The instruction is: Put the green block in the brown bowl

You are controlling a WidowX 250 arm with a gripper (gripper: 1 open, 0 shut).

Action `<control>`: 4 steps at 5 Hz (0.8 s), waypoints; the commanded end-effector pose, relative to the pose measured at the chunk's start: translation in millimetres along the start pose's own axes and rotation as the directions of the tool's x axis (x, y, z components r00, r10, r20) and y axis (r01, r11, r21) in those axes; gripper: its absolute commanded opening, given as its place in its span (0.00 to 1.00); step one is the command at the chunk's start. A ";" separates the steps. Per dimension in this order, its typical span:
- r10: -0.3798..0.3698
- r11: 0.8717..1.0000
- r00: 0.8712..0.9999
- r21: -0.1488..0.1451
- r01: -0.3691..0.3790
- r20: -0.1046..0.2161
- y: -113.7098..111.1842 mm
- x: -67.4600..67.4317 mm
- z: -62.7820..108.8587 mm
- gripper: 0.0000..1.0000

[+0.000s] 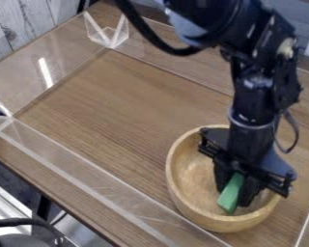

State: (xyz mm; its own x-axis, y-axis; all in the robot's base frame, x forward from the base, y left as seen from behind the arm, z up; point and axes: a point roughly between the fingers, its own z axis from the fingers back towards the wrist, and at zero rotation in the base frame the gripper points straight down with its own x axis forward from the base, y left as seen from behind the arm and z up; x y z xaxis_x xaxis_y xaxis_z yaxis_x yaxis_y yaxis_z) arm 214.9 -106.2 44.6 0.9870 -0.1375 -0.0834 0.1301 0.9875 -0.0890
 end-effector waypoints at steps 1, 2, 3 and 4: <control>-0.011 1.000 1.000 -0.006 0.011 0.019 -4.0 4.3 1.0 0.00; -0.009 1.000 1.000 -0.004 0.009 0.012 -3.7 5.1 -0.5 0.00; -0.006 1.000 1.000 -0.003 0.006 0.006 -3.3 5.8 -1.7 0.00; -0.003 1.000 1.000 -0.002 0.003 0.000 -2.9 6.8 -3.3 0.00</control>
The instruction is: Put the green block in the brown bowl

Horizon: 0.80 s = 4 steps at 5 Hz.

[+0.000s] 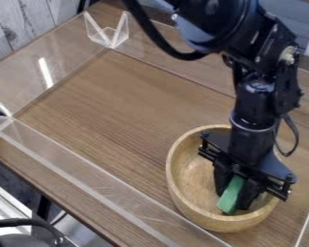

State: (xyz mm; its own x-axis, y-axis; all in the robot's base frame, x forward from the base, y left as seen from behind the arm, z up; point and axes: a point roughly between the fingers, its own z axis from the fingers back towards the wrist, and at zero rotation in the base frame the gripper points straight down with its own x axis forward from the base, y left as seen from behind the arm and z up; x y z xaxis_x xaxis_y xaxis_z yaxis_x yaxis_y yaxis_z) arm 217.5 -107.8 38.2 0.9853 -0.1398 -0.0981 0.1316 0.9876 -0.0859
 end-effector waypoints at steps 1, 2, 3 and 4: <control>0.001 1.000 1.000 -0.005 -0.001 0.008 -1.9 4.2 1.4 0.00; 0.004 1.000 1.000 -0.003 -0.004 0.001 -1.3 4.9 -0.6 0.00; 0.007 1.000 1.000 -0.002 -0.007 -0.006 -0.8 5.5 -2.5 0.00; 0.010 1.000 1.000 -0.001 -0.010 -0.012 -0.2 6.3 -4.2 0.00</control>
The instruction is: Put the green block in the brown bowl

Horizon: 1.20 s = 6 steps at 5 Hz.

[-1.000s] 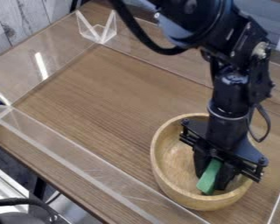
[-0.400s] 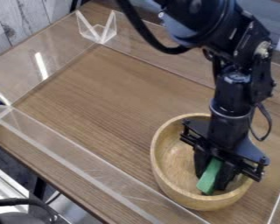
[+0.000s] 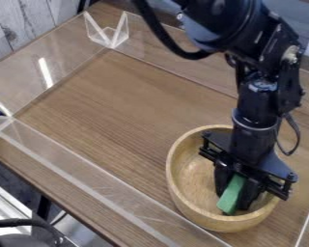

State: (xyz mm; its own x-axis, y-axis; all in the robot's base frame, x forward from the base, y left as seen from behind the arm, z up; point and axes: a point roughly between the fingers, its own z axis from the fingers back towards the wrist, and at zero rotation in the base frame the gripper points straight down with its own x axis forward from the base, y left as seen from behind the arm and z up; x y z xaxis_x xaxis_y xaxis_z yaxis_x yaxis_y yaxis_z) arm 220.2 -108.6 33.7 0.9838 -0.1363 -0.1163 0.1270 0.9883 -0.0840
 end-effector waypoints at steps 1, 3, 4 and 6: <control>0.009 1.000 1.000 -0.002 -0.009 0.000 0.5 3.8 -1.6 0.00; 0.015 1.000 1.000 0.000 -0.015 -0.011 1.9 4.9 -4.0 0.00; 0.019 1.000 1.000 0.001 -0.019 -0.016 2.6 5.2 -5.2 0.00; 0.027 1.000 0.999 0.003 -0.027 -0.029 4.9 4.2 -6.8 0.00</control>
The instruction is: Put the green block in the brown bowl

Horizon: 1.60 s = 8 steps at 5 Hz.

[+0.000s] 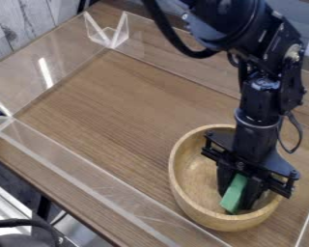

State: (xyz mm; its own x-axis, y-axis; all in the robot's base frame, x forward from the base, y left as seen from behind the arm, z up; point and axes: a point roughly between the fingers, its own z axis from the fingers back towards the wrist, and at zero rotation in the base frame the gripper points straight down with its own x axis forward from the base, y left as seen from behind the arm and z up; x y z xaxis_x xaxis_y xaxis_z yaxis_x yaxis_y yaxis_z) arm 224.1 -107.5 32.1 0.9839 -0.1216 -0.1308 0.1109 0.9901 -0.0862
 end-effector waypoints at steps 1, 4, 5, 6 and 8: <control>0.017 1.000 1.000 0.005 -0.017 -0.020 5.7 0.5 -6.9 0.00; 0.033 0.999 0.999 -0.001 -0.033 -0.033 12.6 0.3 -9.6 0.00; 0.037 0.999 0.999 -0.002 -0.038 -0.038 14.8 0.2 -10.4 0.00; 0.042 0.999 0.998 -0.004 -0.042 -0.043 17.0 -0.1 -11.2 0.00; 0.051 0.999 0.997 -0.007 -0.052 -0.053 21.2 -0.6 -12.9 0.00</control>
State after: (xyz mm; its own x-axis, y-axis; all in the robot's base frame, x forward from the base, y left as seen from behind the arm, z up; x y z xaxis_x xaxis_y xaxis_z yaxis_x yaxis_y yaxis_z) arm 224.9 -93.5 27.7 0.9835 -0.0944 -0.1544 0.0799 0.9920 -0.0976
